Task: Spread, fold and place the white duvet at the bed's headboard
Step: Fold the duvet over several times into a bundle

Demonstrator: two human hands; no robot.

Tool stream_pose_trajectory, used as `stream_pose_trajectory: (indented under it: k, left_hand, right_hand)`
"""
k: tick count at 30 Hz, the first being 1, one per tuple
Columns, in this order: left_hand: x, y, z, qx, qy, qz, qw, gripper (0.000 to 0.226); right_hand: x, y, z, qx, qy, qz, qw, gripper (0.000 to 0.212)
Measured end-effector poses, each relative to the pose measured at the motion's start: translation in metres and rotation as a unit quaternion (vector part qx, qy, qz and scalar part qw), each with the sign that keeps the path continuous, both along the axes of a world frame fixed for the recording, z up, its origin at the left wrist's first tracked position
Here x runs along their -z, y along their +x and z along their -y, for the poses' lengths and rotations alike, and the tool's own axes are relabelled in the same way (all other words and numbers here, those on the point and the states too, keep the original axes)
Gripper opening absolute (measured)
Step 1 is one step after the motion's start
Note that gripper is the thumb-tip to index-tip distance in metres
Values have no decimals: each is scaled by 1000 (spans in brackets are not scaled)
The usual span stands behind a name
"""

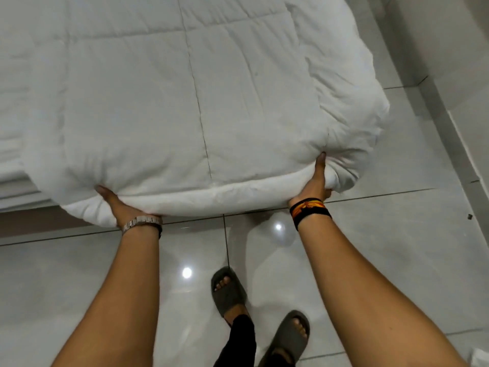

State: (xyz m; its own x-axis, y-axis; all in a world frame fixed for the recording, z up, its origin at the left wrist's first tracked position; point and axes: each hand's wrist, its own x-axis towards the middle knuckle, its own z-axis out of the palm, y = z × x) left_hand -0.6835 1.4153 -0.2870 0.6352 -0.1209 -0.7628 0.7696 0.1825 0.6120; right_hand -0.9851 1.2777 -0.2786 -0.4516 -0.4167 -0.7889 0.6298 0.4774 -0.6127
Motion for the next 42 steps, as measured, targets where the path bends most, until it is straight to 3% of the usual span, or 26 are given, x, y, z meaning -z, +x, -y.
stream_pose_trajectory:
  k: [3,6,11,19,24,27,29,32,37,40,42]
  left_hand:
    - [-41,-25,-41,15,13,2,1000,74]
    - [-99,-36,-66,-64,91,23,994,77]
    - [-212,-36,-97,-89,135,65,985,86]
    - [-308,-77,-172,-70,154,84,982,99]
    - [-349,-48,-110,-69,90,91,989,91]
    - [-359,-14,-63,-44,109,97,988,109]
    - [-360,18,-28,-28,105,114,987,108]
    - [-359,71,40,-14,80,131,988,107]
    - [-356,170,186,6,48,142,989,117]
    - [-342,220,261,50,-36,216,974,119]
    - [-331,230,291,174,-45,281,943,103]
  right_hand:
    - [-24,-26,-41,-52,42,-54,996,106]
    - [-74,-32,-63,-70,35,-52,996,96]
    - [-178,-41,-100,-113,26,-83,990,109]
    - [-276,-75,-165,-92,30,-88,991,133]
    - [-331,-36,-90,-144,-55,-137,979,139]
    - [-352,1,-33,-153,-104,-162,969,136]
    - [-360,26,6,-151,-126,-165,966,131]
    - [-368,67,74,-158,-138,-170,963,129]
    - [-375,152,217,-209,-150,-165,952,144]
    - [-366,188,294,-317,-227,-117,913,137]
    - [-351,194,314,-412,-246,-145,865,124]
